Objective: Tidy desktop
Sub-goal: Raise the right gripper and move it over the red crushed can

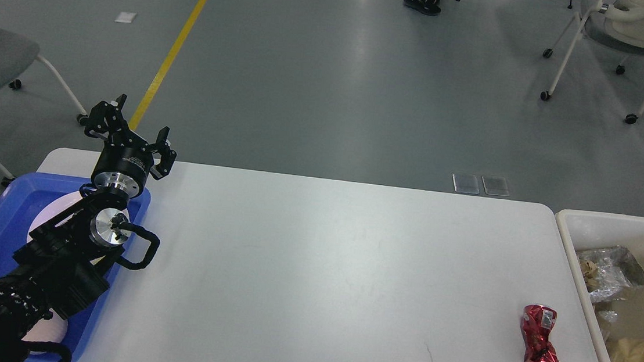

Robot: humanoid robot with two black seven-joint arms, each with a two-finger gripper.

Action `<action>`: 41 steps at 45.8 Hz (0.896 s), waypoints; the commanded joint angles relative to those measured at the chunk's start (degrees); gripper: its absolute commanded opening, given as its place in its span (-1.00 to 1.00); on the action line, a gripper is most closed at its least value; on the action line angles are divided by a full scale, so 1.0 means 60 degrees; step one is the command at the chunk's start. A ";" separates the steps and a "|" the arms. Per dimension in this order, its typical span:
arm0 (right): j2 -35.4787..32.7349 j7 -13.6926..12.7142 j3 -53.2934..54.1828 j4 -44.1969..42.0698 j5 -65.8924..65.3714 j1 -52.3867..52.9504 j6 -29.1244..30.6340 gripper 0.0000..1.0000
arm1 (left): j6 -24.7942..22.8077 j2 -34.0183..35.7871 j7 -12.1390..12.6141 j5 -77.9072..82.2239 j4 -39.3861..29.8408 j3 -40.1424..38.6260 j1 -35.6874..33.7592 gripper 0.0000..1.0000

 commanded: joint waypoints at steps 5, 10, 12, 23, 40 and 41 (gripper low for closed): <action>0.0129 -0.0062 0.0495 -0.0200 0.0026 -0.0218 -0.0057 1.00 | 0.0001 -0.0006 0.0000 0.0000 0.0000 0.0000 0.0000 0.94; 0.0129 -0.0062 0.0495 -0.0244 0.0040 -0.0116 -0.0057 1.00 | 0.0001 0.0009 0.0000 0.0000 0.0000 0.0015 0.0000 0.94; 0.0144 -0.0076 0.0510 -0.0288 0.0055 -0.0029 0.0001 1.00 | 0.0001 -0.0006 0.0000 0.0000 0.0000 0.0014 0.0000 0.94; 0.0452 -0.0091 0.0510 -0.0244 0.0011 0.1201 0.0162 1.00 | 0.0001 0.0009 0.0000 0.0000 0.0000 0.0000 0.0000 0.94; 0.0012 -0.0018 0.0510 0.3720 -0.0868 0.7892 0.5260 1.00 | 0.0001 0.0009 0.0000 0.0000 0.0000 0.0000 0.0000 0.94; 0.0012 -0.0018 0.0510 0.4320 -0.0882 0.8404 0.5260 1.00 | 0.0001 0.0009 0.0000 0.0000 0.0000 0.0000 0.0000 0.94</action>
